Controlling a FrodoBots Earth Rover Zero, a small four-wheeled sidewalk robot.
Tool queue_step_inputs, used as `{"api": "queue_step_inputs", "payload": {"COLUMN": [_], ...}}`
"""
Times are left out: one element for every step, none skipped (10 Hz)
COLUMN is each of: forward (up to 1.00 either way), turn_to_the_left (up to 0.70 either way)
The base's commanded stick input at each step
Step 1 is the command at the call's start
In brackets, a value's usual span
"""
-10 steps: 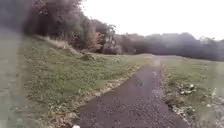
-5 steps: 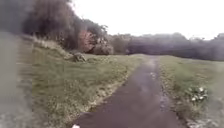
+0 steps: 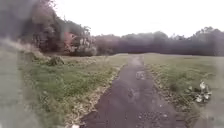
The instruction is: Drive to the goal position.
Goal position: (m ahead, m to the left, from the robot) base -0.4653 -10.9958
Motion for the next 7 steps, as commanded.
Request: {"api": "queue_step_inputs", "payload": {"forward": [1.0, 1.0, 1.0, 1.0, 1.0, 1.0, 1.0], "turn_to_the_left": [-0.15, -0.4, -0.4, -0.19, -0.1, 0.0, 0.0]}}
